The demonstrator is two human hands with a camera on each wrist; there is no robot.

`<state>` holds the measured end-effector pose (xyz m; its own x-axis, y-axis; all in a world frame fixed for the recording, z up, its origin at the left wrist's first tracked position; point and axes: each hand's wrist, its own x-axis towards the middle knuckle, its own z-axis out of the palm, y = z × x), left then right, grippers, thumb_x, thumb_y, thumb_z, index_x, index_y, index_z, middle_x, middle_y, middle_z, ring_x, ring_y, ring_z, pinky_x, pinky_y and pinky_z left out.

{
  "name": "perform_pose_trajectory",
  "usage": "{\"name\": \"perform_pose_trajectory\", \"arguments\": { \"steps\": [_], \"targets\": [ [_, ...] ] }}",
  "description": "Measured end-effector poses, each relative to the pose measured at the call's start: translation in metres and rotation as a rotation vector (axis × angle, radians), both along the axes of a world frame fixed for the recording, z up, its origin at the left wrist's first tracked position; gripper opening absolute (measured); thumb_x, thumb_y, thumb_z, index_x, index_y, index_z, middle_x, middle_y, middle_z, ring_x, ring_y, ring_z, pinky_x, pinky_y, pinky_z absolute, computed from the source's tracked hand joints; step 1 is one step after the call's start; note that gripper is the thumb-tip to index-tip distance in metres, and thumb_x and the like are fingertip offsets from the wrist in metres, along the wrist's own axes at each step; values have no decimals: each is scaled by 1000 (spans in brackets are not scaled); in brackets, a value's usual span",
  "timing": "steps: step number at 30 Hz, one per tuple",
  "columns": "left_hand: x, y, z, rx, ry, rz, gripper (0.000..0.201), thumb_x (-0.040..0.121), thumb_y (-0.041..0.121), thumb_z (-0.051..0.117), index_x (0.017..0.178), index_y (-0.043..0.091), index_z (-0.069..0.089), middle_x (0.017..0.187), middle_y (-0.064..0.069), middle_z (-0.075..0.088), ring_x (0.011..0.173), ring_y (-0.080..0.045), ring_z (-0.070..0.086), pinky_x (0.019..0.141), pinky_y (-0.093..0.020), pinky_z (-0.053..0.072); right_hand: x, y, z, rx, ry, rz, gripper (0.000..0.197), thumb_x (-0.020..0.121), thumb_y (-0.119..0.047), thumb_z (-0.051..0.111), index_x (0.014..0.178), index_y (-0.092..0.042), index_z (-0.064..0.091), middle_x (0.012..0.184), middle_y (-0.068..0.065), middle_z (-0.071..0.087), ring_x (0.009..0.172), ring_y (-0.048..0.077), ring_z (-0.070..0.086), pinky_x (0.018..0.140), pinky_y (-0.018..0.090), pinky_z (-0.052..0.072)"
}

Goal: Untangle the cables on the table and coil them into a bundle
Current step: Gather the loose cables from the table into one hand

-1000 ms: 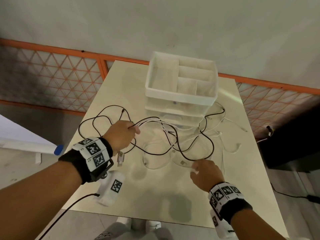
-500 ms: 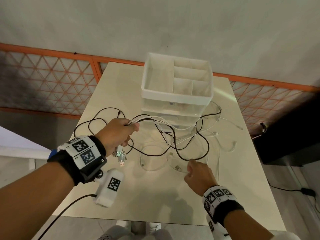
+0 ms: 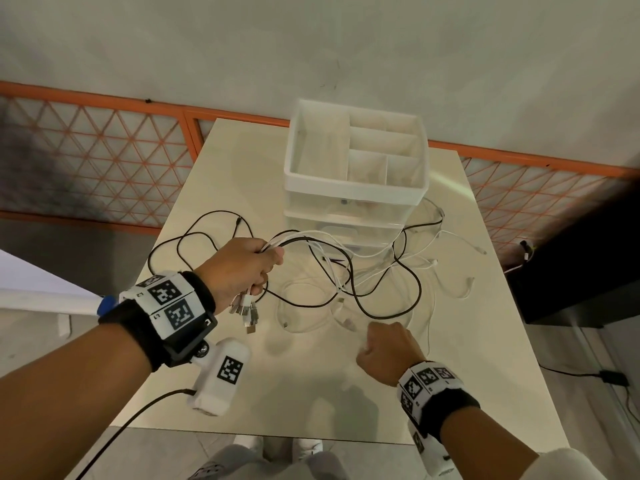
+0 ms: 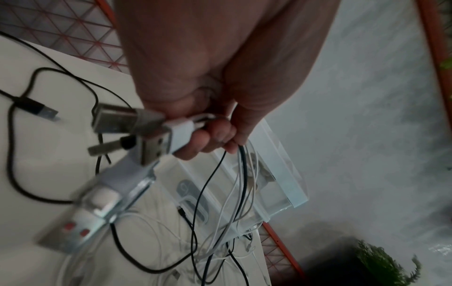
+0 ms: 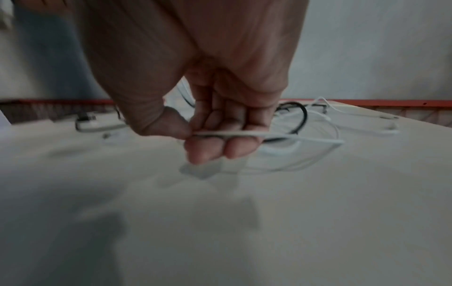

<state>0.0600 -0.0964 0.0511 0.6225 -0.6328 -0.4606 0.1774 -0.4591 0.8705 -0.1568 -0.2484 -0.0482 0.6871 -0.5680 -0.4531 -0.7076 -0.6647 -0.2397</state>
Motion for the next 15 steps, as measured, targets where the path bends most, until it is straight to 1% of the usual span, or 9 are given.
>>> {"name": "perform_pose_trajectory", "arguments": {
  "steps": [2, 3, 5, 7, 9, 11, 12, 13, 15],
  "targets": [
    [0, 0, 3, -19, -10, -35, 21, 100, 15, 53, 85, 3, 62, 64, -4, 51, 49, -14, 48, 49, -25, 44, 14, 1, 20, 79, -121, 56, 6, 77, -28, 62, 76, -23, 60, 81, -1, 69, 80, 21, 65, 73, 32, 56],
    [-1, -1, 5, -39, -8, -52, 20, 100, 14, 53, 87, 2, 62, 70, -8, 58, 53, -16, 55, 53, -26, 50, 22, 2, 33, 102, -186, 105, 5, 77, -27, 63, 78, -22, 66, 78, -5, 70, 77, 17, 64, 75, 31, 56],
    [-4, -3, 10, -83, 10, -96, 19, 100, 12, 54, 94, -3, 63, 85, -15, 69, 68, -19, 70, 68, -28, 59, 41, 7, 62, 151, -326, 225, 12, 80, -21, 64, 84, -23, 75, 75, -12, 68, 72, 6, 61, 77, 26, 54],
    [-9, -8, 16, -119, 19, -159, 18, 99, 12, 54, 94, -2, 63, 93, -17, 73, 79, -20, 73, 78, -29, 60, 60, 14, 89, 196, -441, 309, 17, 83, -15, 65, 87, -26, 77, 75, -15, 68, 68, 2, 59, 73, 19, 50],
    [-16, -12, 22, -122, -26, -199, 20, 101, 14, 52, 84, 5, 58, 83, -14, 70, 71, -19, 69, 70, -28, 58, 76, 22, 109, 190, -558, 325, 14, 82, -13, 69, 83, -26, 75, 77, -13, 72, 67, 1, 61, 69, 17, 49],
    [-20, -16, 26, -95, -121, -188, 24, 101, 12, 47, 78, 9, 49, 68, -11, 62, 53, -17, 59, 54, -28, 48, 85, 25, 123, 192, -667, 277, 10, 78, -14, 77, 81, -21, 71, 74, -12, 69, 66, 1, 60, 64, 12, 43],
    [-20, -16, 28, -86, -133, -184, 23, 101, 12, 45, 79, 9, 47, 62, -10, 57, 46, -15, 52, 47, -26, 42, 87, 24, 129, 214, -701, 234, 15, 76, -16, 81, 82, -19, 68, 72, -9, 67, 65, 3, 58, 62, 12, 42],
    [-19, -15, 30, -86, -119, -185, 23, 102, 15, 44, 80, 9, 45, 59, -7, 54, 41, -13, 44, 44, -24, 36, 87, 20, 134, 242, -711, 190, 20, 75, -17, 83, 84, -18, 65, 70, -5, 66, 62, 5, 56, 60, 15, 44],
    [-14, -11, 36, -83, -84, -190, 28, 103, 29, 47, 81, 12, 45, 56, -1, 47, 41, -10, 33, 42, -21, 29, 83, 2, 135, 241, -681, 102, 17, 75, -18, 82, 80, -19, 65, 65, -2, 64, 57, 7, 53, 60, 24, 46]
  ]
}}
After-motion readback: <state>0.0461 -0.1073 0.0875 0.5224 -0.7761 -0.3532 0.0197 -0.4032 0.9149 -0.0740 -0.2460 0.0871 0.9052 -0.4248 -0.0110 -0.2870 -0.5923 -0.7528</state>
